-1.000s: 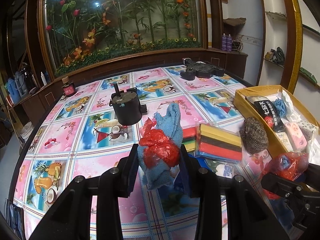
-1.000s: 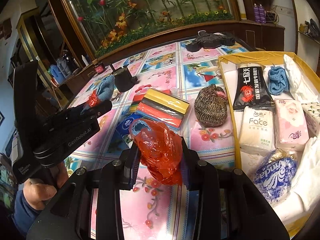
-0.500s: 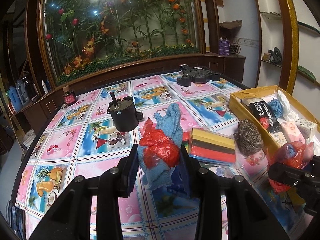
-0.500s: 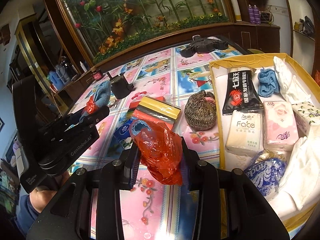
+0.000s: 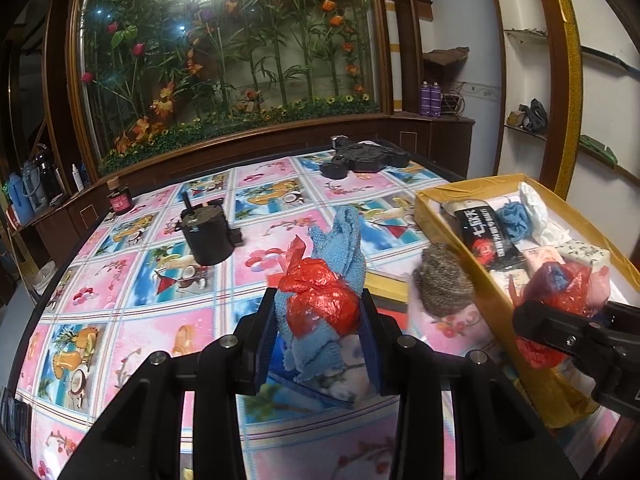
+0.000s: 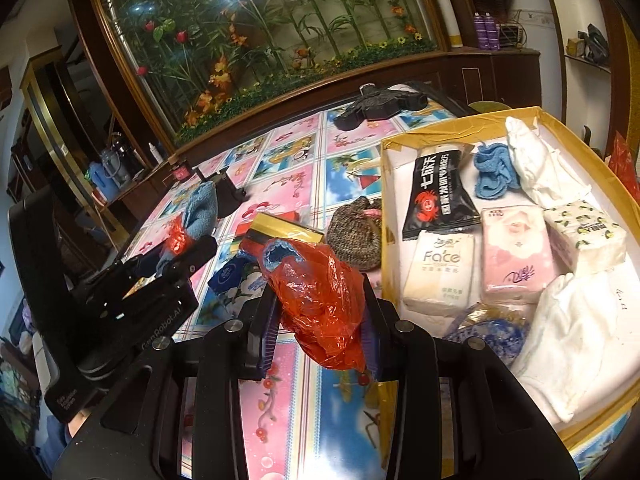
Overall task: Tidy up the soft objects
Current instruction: 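Carry the blue cloth over the tray with the left tool while the right tool carries the orange bag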
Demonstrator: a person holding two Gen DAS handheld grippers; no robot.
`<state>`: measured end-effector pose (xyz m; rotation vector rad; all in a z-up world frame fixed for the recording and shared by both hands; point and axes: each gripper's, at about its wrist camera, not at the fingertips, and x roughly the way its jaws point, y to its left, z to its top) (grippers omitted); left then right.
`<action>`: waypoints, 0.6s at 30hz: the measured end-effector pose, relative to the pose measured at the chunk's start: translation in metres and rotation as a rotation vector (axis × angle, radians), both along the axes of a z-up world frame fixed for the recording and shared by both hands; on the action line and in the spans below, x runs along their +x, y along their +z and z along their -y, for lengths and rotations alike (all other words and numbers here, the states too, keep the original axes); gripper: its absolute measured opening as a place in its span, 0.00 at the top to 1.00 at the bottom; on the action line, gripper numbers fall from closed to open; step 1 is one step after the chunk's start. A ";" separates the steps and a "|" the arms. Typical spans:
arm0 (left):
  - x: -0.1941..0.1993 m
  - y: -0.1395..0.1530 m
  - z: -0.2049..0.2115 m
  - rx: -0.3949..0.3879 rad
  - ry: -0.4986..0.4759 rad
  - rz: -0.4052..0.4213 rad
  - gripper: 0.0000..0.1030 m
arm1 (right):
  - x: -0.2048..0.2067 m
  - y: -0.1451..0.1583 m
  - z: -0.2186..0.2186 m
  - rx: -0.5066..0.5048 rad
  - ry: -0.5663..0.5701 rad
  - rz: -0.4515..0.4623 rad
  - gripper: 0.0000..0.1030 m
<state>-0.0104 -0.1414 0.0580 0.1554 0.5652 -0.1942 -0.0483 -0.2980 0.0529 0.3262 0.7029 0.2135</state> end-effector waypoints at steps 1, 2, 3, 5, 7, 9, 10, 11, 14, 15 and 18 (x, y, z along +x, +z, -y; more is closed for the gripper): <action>-0.001 0.000 0.004 0.001 -0.009 -0.002 0.63 | -0.001 0.001 0.002 0.001 -0.003 0.002 0.67; -0.003 -0.001 0.008 0.002 -0.018 -0.003 0.63 | -0.002 0.001 0.004 0.000 -0.006 0.003 0.67; -0.004 -0.001 0.012 0.002 -0.026 -0.003 0.63 | -0.004 0.002 0.006 0.000 -0.011 0.005 0.67; -0.008 -0.001 0.020 0.002 -0.043 -0.001 0.63 | -0.007 0.002 0.011 -0.001 -0.022 0.010 0.67; -0.011 -0.001 0.027 -0.003 -0.057 -0.001 0.63 | -0.010 0.002 0.017 0.000 -0.035 0.013 0.67; -0.013 -0.001 0.034 -0.012 -0.073 -0.006 0.63 | -0.012 0.002 0.023 0.003 -0.047 0.015 0.67; -0.015 -0.001 0.039 -0.013 -0.084 -0.007 0.63 | -0.014 0.002 0.027 0.005 -0.056 0.017 0.67; -0.016 -0.001 0.042 -0.011 -0.091 -0.007 0.63 | -0.015 0.003 0.032 0.008 -0.064 0.018 0.67; -0.019 -0.002 0.052 -0.007 -0.114 -0.009 0.63 | -0.018 0.003 0.043 0.016 -0.090 0.020 0.67; -0.020 -0.002 0.055 -0.008 -0.121 -0.011 0.63 | -0.020 0.003 0.048 0.018 -0.099 0.021 0.67; -0.022 -0.002 0.065 -0.009 -0.144 -0.018 0.63 | -0.022 0.005 0.061 0.023 -0.131 0.027 0.67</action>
